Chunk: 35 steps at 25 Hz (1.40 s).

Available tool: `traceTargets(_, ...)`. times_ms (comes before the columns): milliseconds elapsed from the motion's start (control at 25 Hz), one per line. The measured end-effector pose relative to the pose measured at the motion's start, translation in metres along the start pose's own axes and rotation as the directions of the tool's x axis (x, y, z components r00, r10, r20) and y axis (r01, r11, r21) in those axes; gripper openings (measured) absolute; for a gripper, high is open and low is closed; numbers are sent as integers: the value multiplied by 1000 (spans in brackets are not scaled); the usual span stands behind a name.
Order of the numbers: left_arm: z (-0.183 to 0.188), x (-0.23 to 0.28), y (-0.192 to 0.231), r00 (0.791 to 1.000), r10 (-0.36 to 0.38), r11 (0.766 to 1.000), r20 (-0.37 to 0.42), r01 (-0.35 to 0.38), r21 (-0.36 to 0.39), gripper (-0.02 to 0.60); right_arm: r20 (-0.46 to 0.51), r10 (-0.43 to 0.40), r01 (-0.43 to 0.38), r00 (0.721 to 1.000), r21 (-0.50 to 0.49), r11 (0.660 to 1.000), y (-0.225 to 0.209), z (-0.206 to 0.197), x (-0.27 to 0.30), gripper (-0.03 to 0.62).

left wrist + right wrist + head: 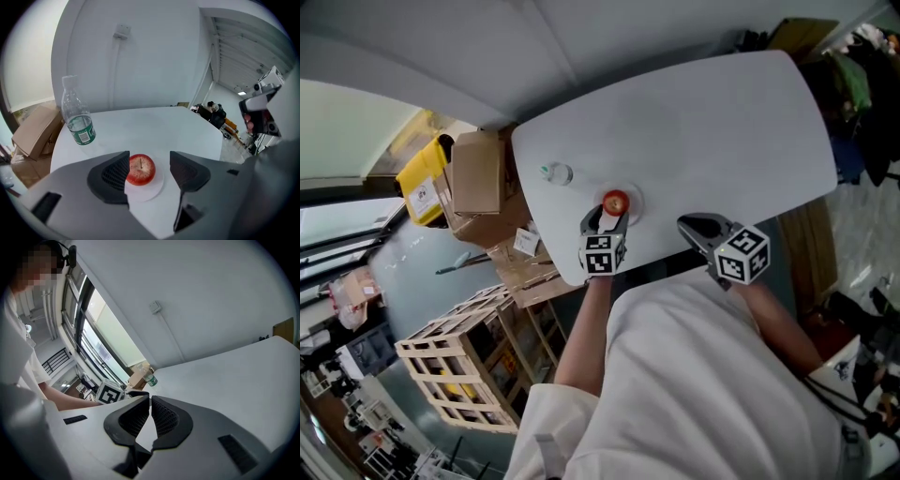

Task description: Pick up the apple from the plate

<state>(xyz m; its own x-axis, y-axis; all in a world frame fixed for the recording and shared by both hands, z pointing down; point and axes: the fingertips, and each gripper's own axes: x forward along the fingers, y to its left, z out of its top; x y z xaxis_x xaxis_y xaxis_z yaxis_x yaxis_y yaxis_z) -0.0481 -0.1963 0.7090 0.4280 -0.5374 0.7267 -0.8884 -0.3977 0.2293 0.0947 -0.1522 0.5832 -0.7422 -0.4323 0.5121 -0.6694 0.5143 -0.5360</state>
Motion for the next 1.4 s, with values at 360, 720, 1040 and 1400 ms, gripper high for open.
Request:
traceTargets(360,-31,41,16,989,75,995,-125,-82,-54,343,-64,43,-44,997,-4,999,-21,0,2,38)
traceTargets(720,-52,66,26,974,131,987,-185,-146,-71,365,-112,70,-72,991,-19,997,-38,2,6,38)
traceTargets(1040,-51,66,25,974,135,977,-184,-162,-141,342,-129,94,-98,987,-28,995,-46,7,3,38)
traceTargets(1400,-29,43,7,989,90,976,-118,-111,-185,341,-153,150,-159,977,-44,986,-43,9,10,38)
